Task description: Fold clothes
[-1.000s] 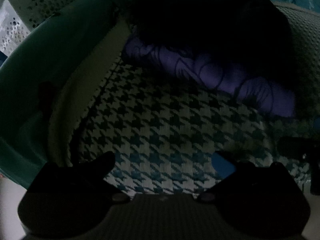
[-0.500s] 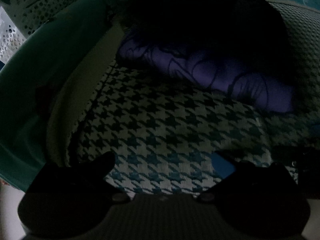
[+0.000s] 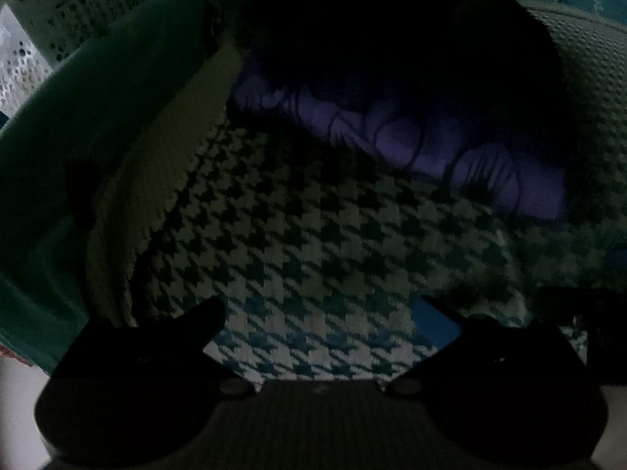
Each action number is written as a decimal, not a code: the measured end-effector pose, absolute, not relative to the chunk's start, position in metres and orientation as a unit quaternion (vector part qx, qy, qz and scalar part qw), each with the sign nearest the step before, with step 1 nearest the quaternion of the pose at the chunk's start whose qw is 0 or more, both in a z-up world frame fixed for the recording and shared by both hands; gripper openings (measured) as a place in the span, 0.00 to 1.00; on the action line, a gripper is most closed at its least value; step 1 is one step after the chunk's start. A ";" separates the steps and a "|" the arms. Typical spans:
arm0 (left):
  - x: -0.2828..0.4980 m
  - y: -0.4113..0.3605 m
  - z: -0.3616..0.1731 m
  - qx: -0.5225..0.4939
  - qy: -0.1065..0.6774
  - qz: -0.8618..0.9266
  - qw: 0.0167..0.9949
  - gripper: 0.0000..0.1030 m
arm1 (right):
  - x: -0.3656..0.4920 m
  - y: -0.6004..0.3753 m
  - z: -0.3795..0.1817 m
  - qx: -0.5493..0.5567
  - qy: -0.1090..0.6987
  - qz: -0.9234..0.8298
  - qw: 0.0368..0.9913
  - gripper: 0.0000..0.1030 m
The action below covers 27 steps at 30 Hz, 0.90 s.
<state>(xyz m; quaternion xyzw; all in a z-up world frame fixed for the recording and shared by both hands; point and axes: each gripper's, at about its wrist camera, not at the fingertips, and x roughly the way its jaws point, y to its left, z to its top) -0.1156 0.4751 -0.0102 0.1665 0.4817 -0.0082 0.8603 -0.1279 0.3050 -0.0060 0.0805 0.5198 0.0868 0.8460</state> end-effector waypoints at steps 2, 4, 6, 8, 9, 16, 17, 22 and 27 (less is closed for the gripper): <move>-0.115 0.471 -0.006 0.172 0.475 -0.010 0.863 1.00 | -0.126 0.300 -0.003 0.086 0.513 0.080 0.850 0.76; -0.114 0.467 -0.001 0.175 0.468 -0.013 0.866 1.00 | -0.124 0.294 0.000 0.091 0.508 0.073 0.854 0.76; -0.113 0.462 0.003 0.180 0.463 -0.015 0.868 1.00 | -0.122 0.288 0.003 0.097 0.503 0.066 0.856 0.76; -0.111 0.457 0.006 0.186 0.458 -0.017 0.869 1.00 | -0.122 0.283 0.006 0.101 0.500 0.062 0.858 0.76; -0.110 0.454 0.008 0.189 0.456 -0.019 0.869 1.00 | -0.122 0.281 0.007 0.104 0.498 0.060 0.859 0.76; -0.104 0.443 0.022 0.200 0.437 -0.024 0.877 1.00 | -0.124 0.266 0.018 0.119 0.486 0.048 0.864 0.76; -0.102 0.442 0.024 0.198 0.436 -0.023 0.878 1.00 | -0.124 0.265 0.020 0.121 0.484 0.048 0.865 0.76; -0.094 0.441 0.032 0.189 0.422 -0.027 0.886 1.00 | -0.121 0.260 0.030 0.131 0.473 0.042 0.870 0.76; -0.090 0.435 0.034 0.202 0.419 -0.029 0.885 1.00 | -0.117 0.254 0.040 0.141 0.459 0.034 0.876 0.76</move>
